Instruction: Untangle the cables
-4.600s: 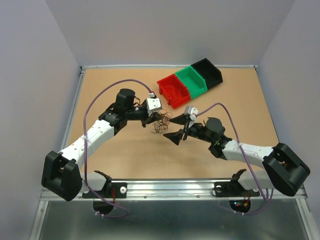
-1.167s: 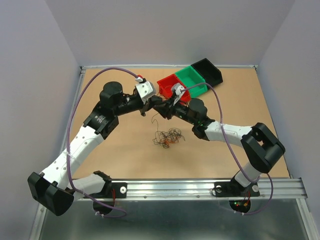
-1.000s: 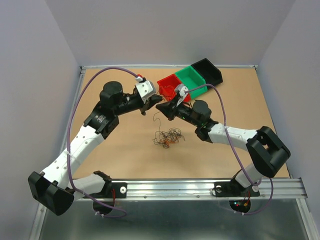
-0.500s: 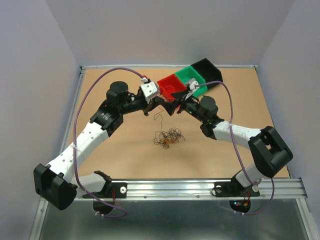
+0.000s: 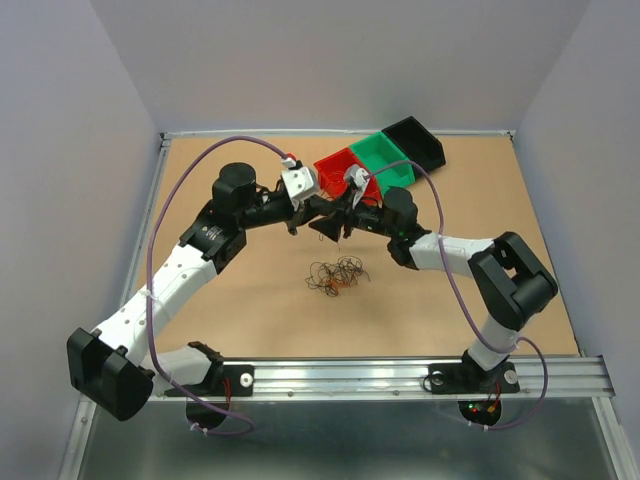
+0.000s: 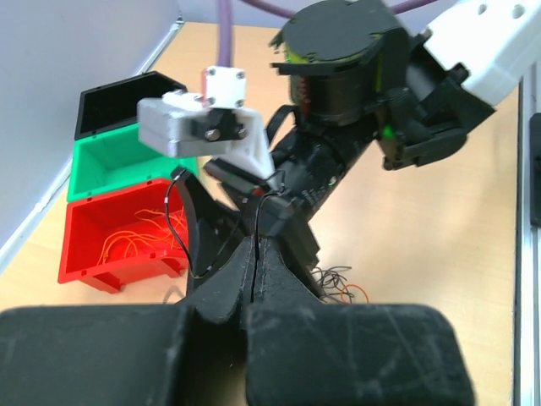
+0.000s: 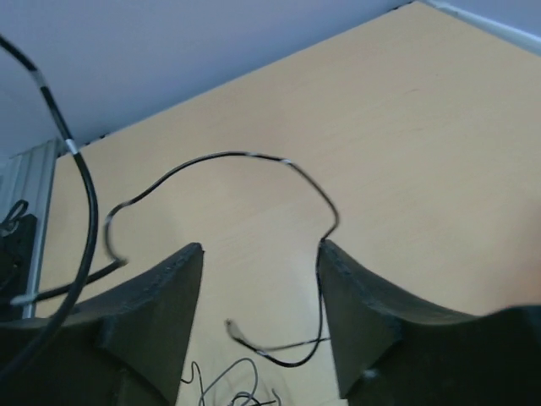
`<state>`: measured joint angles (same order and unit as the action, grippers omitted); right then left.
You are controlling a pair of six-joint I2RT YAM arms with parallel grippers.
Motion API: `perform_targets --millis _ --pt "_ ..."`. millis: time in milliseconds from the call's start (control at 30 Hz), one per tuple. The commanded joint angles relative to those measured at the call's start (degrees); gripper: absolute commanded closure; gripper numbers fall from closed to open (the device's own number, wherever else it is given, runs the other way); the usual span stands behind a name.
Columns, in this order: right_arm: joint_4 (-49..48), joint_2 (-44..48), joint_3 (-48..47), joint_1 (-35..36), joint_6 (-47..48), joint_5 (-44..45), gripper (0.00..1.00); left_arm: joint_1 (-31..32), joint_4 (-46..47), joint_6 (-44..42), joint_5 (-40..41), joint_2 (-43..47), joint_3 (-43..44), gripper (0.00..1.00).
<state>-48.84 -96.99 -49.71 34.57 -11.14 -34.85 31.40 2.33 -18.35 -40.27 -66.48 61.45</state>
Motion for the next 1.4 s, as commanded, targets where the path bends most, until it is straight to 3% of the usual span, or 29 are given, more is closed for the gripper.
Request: perform_targets --millis 0,33,67,167,567,800,833,967,1067,1367 --pt "-2.9 -2.1 -6.5 0.1 0.9 -4.8 0.48 -0.1 1.6 -0.5 -3.5 2.2 0.5 1.0" --pt "-3.1 -2.8 -7.1 0.1 0.9 -4.4 0.53 -0.2 1.5 -0.4 -3.7 2.4 0.5 1.0" --pt "-3.4 -2.9 -7.2 0.1 0.9 -4.1 0.7 -0.2 1.5 -0.5 -4.1 2.6 0.5 1.0" --pt "-3.7 -3.3 -7.0 0.0 0.2 -1.3 0.99 -0.2 1.5 -0.5 -3.7 3.0 0.3 1.0" --pt "-5.2 -1.1 -4.0 -5.5 -6.4 5.5 1.0 -5.5 5.8 2.7 -4.6 2.8 -1.4 0.98" --pt "-4.9 -0.9 -6.4 -14.0 -15.6 5.2 1.0 -8.5 8.2 3.5 -5.5 -2.6 -1.5 0.54" --pt "-4.9 -1.5 -7.9 -15.3 -17.1 4.5 0.99 -8.7 8.1 3.0 -5.6 -3.7 -1.2 0.41" --pt "-4.4 -3.3 -12.7 -20.8 -20.6 4.3 0.99 -9.8 8.0 0.7 -5.5 -8.9 0.0 0.13" --pt "-3.2 -5.0 -17.2 -23.1 -21.9 4.0 1.0 -10.9 8.5 0.7 -5.6 -12.0 0.3 0.04" --pt "5.8 -12.9 -32.6 -26.3 -20.3 5.6 1.0 -11.6 10.0 -0.4 1.0 -18.2 0.9 0.05"
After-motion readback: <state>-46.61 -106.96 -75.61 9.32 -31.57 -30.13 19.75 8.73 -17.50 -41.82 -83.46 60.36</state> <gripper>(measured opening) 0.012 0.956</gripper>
